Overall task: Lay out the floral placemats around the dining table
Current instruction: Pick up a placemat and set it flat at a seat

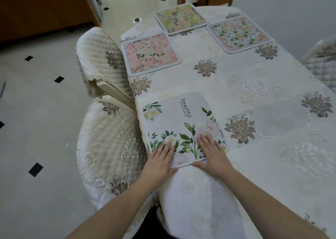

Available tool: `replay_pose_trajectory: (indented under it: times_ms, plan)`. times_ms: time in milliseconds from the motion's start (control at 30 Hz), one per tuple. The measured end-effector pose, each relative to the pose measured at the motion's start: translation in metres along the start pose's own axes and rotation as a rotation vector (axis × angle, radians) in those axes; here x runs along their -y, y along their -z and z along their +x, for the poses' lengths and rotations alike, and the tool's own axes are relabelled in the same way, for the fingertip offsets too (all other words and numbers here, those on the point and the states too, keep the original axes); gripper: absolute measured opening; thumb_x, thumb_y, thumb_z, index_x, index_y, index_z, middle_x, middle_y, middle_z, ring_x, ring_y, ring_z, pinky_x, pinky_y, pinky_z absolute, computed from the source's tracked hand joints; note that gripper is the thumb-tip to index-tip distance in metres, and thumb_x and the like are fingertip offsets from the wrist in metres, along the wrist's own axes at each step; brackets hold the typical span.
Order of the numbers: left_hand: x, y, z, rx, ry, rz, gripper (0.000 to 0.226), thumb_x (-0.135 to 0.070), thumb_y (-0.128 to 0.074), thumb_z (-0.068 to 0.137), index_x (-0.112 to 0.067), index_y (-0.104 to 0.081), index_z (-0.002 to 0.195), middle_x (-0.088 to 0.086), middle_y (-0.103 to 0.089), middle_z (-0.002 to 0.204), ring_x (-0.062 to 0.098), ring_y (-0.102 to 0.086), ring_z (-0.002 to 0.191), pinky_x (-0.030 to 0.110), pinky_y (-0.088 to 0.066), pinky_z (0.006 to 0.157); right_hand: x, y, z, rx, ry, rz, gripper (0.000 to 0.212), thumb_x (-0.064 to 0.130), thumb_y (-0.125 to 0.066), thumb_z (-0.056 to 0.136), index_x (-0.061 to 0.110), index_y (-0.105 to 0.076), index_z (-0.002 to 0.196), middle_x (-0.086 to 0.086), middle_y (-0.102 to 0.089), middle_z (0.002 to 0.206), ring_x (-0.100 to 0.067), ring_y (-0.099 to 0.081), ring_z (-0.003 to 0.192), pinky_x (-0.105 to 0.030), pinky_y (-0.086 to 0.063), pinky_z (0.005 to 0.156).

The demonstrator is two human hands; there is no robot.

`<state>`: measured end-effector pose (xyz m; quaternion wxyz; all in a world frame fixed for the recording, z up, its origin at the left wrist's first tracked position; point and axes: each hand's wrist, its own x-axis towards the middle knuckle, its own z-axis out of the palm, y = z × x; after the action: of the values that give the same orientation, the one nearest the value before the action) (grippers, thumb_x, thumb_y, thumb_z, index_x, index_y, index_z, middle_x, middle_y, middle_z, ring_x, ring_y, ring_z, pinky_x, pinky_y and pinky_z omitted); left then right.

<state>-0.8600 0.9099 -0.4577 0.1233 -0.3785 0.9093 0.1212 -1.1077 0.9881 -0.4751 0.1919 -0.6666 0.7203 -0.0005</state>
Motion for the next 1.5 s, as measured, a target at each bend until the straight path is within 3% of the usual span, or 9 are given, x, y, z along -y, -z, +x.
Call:
replay_pose_trajectory:
  times_ms: [133,233,367,500,667,900,1033,1200,1500]
  plan:
    - [0.002,0.003,0.005,0.002,-0.004,-0.014,0.08,-0.068,-0.015,0.097,-0.023,0.013,0.156,-0.004,0.024,0.16,0.018,0.018,0.151,0.033,0.02,0.114,-0.002,0.006,0.008,-0.022,0.005,-0.003,0.103,0.09,-0.012,0.075,0.029,0.019,0.152,0.011,0.022,0.161,-0.007,0.028,0.145,-0.028,0.019,0.117]
    - [0.005,0.014,0.014,-0.069,0.035,-0.122,0.071,-0.064,-0.019,0.099,-0.028,-0.005,0.159,-0.005,0.006,0.166,0.014,0.008,0.152,0.033,0.011,0.119,0.004,0.015,0.015,-0.034,0.033,0.03,0.095,0.083,-0.018,0.084,0.028,0.006,0.157,0.012,0.017,0.162,-0.004,0.025,0.146,-0.025,0.02,0.116]
    - [0.021,0.048,0.049,-0.244,0.158,-0.298,0.058,-0.049,-0.022,0.104,-0.026,-0.02,0.157,-0.001,-0.015,0.165,0.015,-0.006,0.152,0.033,-0.001,0.121,0.023,0.03,0.052,-0.138,-0.013,0.129,0.065,0.052,-0.031,0.102,0.023,-0.016,0.157,0.01,-0.002,0.164,-0.009,0.003,0.152,-0.03,0.003,0.122]
    - [0.046,0.07,0.097,-0.32,0.149,-0.259,0.055,-0.038,-0.028,0.106,-0.014,-0.025,0.156,0.005,-0.019,0.164,0.019,-0.009,0.153,0.034,-0.001,0.122,0.047,0.046,0.111,-0.203,-0.03,0.154,0.058,0.034,-0.033,0.105,0.015,-0.016,0.157,0.0,-0.009,0.165,-0.015,-0.004,0.152,-0.033,-0.005,0.123]
    - [0.069,0.069,0.151,-0.311,0.132,-0.232,0.054,-0.033,-0.027,0.106,-0.013,-0.024,0.156,0.004,-0.018,0.165,0.017,-0.007,0.153,0.032,0.003,0.121,0.073,0.048,0.18,-0.184,0.005,0.125,0.055,0.032,-0.025,0.106,0.016,-0.013,0.157,0.0,-0.009,0.165,-0.013,-0.002,0.152,-0.031,-0.001,0.123]
    - [0.082,0.036,0.176,-0.247,0.131,-0.126,0.058,-0.04,-0.011,0.104,-0.02,0.0,0.157,-0.004,0.0,0.166,0.011,0.005,0.152,0.04,0.013,0.121,0.069,0.03,0.202,-0.178,-0.034,-0.085,0.058,0.036,-0.016,0.105,0.015,-0.002,0.158,0.002,0.002,0.165,-0.012,0.005,0.152,-0.036,0.001,0.124]
    - [0.083,0.033,0.178,-0.281,0.134,-0.115,0.058,-0.039,-0.01,0.104,-0.019,-0.004,0.158,-0.004,-0.004,0.166,0.011,0.002,0.152,0.04,0.011,0.121,0.066,0.032,0.212,-0.168,-0.01,-0.134,0.058,0.035,-0.015,0.106,0.014,0.002,0.157,0.001,0.006,0.165,-0.013,0.01,0.151,-0.037,0.003,0.123]
    - [0.081,0.033,0.177,-0.305,0.148,-0.115,0.057,-0.036,-0.018,0.104,-0.018,-0.014,0.158,-0.003,-0.013,0.166,0.013,-0.005,0.153,0.041,0.006,0.122,0.063,0.035,0.219,-0.182,-0.025,-0.1,0.057,0.035,-0.019,0.106,0.016,-0.007,0.158,0.002,-0.002,0.166,-0.013,0.002,0.152,-0.038,0.0,0.123]
    - [0.081,0.042,0.174,-0.234,0.216,-0.156,0.058,-0.044,-0.016,0.102,-0.034,-0.003,0.158,-0.006,0.001,0.167,0.013,0.005,0.153,0.045,0.009,0.122,0.022,0.041,0.199,-0.264,-0.327,-0.003,0.067,0.056,-0.02,0.1,0.024,-0.011,0.158,0.002,-0.009,0.166,-0.016,-0.005,0.152,-0.04,-0.001,0.123]
